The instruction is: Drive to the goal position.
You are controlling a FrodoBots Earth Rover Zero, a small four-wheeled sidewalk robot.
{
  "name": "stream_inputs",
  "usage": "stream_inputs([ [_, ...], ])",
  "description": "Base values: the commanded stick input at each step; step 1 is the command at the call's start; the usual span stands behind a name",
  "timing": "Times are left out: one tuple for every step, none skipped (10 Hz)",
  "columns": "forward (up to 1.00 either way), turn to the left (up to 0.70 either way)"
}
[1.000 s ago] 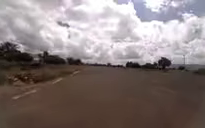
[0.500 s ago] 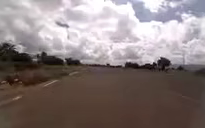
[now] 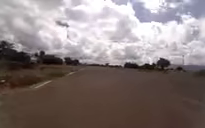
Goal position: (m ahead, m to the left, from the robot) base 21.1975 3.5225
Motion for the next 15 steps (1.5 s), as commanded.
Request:
stream_inputs([
  [1.0,0.16],
  [1.0,0.15],
  [1.0,0.0],
  [1.0,0.0],
  [1.0,0.0],
  [1.0,0.0],
  [1.0,0.0],
  [1.0,0.0],
  [1.0,0.0],
  [1.0,0.0],
  [1.0,0.0],
  [1.0,0.05],
  [1.0,0.16],
  [1.0,0.39],
  [1.0,0.28],
])
